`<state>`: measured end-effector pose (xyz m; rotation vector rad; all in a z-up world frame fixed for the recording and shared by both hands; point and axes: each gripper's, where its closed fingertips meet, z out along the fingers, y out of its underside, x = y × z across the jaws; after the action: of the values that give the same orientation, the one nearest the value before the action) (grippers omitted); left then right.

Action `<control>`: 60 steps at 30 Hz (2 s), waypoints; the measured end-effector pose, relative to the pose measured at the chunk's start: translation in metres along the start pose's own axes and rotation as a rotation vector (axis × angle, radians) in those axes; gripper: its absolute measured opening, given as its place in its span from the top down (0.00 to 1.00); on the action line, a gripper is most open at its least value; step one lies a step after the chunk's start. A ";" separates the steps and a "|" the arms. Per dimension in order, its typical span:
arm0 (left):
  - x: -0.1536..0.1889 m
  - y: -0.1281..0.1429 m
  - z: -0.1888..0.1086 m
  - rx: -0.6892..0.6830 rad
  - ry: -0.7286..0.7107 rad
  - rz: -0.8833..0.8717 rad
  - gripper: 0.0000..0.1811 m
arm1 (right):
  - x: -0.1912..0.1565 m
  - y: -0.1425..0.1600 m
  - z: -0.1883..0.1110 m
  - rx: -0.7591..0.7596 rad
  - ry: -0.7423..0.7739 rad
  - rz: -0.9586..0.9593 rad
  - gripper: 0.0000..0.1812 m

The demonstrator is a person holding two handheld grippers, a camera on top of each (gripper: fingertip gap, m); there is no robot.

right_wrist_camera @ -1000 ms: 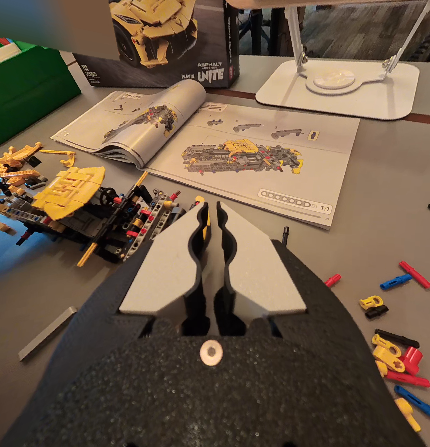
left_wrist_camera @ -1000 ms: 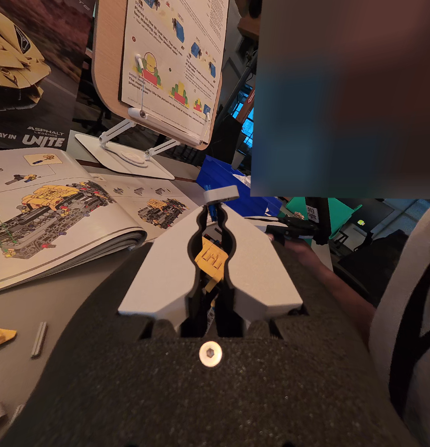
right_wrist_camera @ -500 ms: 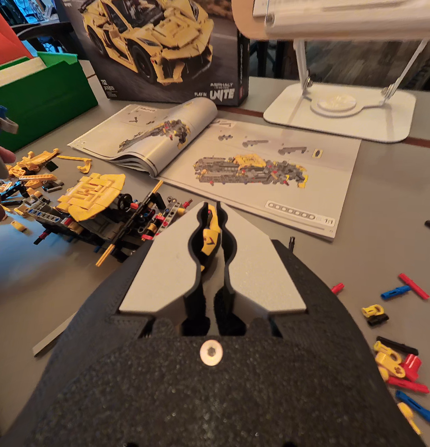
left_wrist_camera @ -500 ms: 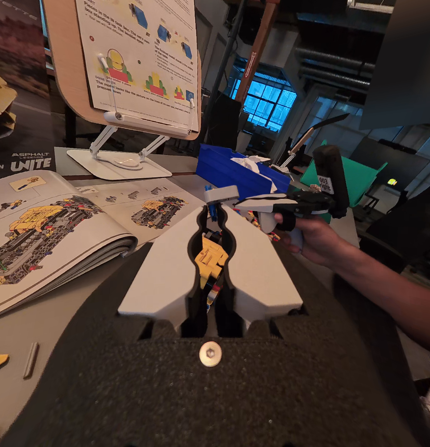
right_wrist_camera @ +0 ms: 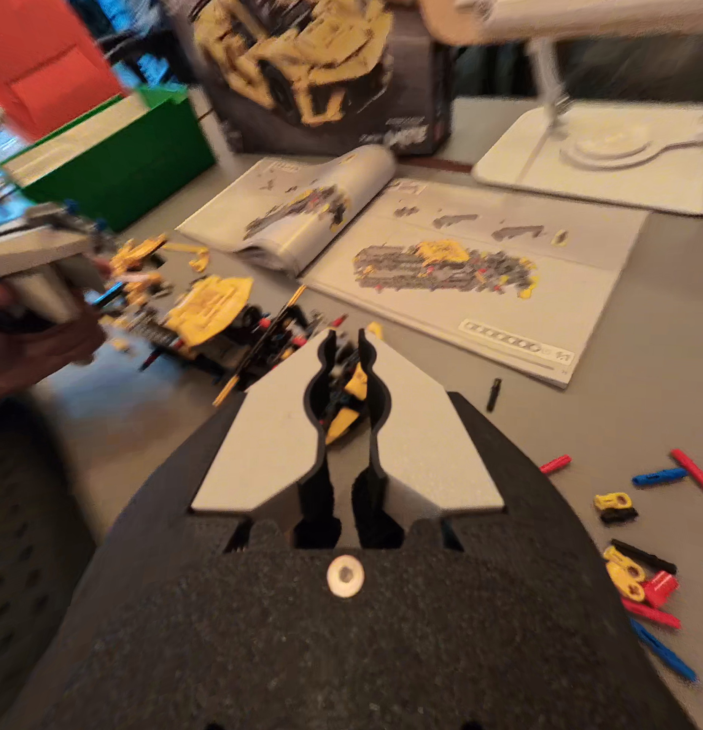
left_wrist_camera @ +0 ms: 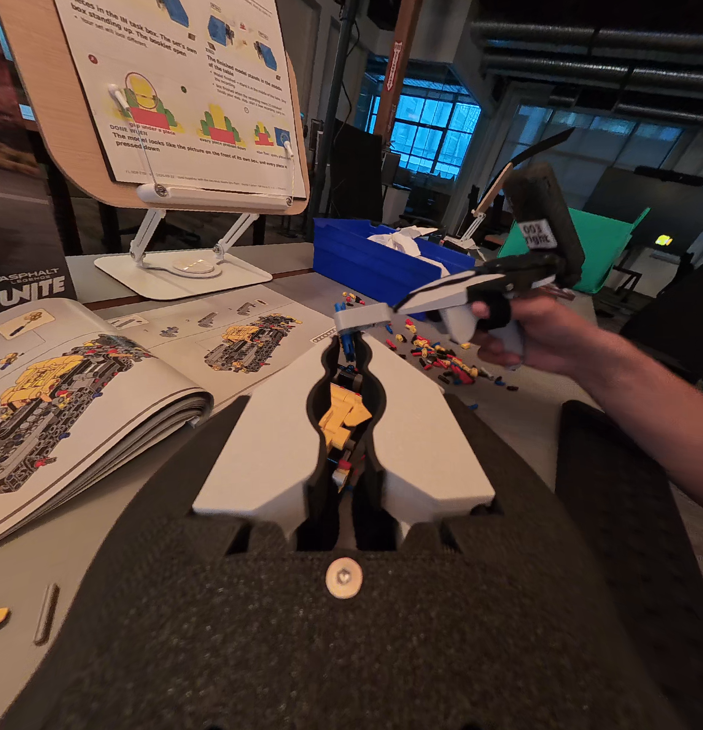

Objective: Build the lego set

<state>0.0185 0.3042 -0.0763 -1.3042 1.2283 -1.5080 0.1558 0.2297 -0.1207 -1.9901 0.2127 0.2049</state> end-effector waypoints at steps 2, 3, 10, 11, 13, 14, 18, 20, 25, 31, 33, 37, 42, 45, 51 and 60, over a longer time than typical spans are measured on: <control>0.002 0.000 0.000 0.002 0.006 0.004 0.96 | -0.013 0.012 -0.015 -0.136 -0.102 -0.048 0.92; 0.003 0.000 0.000 0.002 0.012 0.005 0.96 | -0.014 0.019 -0.024 -0.190 -0.099 -0.084 0.91; 0.010 0.005 0.005 -0.027 0.034 0.024 0.96 | -0.106 0.079 -0.044 -0.400 -0.421 -0.358 0.85; 0.011 0.006 0.005 -0.031 0.034 0.030 0.96 | -0.113 0.088 -0.035 -0.417 -0.417 -0.426 0.82; 0.011 0.008 0.005 -0.038 0.031 0.042 0.96 | -0.128 0.102 -0.020 -0.442 -0.460 -0.492 0.80; 0.011 0.008 0.005 -0.039 0.030 0.044 0.96 | -0.133 0.107 -0.012 -0.459 -0.475 -0.503 0.79; 0.009 0.009 0.005 -0.043 0.021 0.044 0.96 | -0.130 0.109 0.005 -0.513 -0.458 -0.632 0.80; 0.008 0.009 0.005 -0.043 0.021 0.040 0.96 | -0.128 0.118 0.008 -0.591 -0.467 -0.708 0.79; 0.009 0.009 0.006 -0.046 0.026 0.038 0.96 | -0.135 0.128 0.006 -0.600 -0.515 -0.823 0.79; 0.011 0.011 0.007 -0.053 0.033 0.039 0.96 | -0.137 0.122 0.005 -0.579 -0.537 -0.861 0.84; 0.011 0.011 0.007 -0.053 0.033 0.041 0.96 | -0.137 0.119 0.005 -0.573 -0.552 -0.865 0.83; 0.010 0.010 0.007 -0.052 0.031 0.039 0.96 | -0.129 0.120 0.011 -0.619 -0.548 -0.952 0.82; 0.010 0.010 0.006 -0.052 0.030 0.038 0.96 | -0.126 0.127 0.012 -0.700 -0.563 -1.012 0.83; 0.011 0.010 0.007 -0.051 0.035 0.034 0.96 | -0.128 0.130 0.014 -0.719 -0.571 -1.041 0.83; 0.012 0.008 0.006 -0.040 0.044 0.025 0.96 | -0.125 0.126 0.020 -0.695 -0.532 -1.079 0.92; 0.014 0.003 0.004 -0.010 0.065 -0.001 0.96 | -0.127 0.115 0.017 -0.609 -0.523 -1.078 0.88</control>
<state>0.0198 0.2899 -0.0756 -1.2710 1.2781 -1.5575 0.0042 0.2054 -0.1982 -2.2585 -1.3664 0.0756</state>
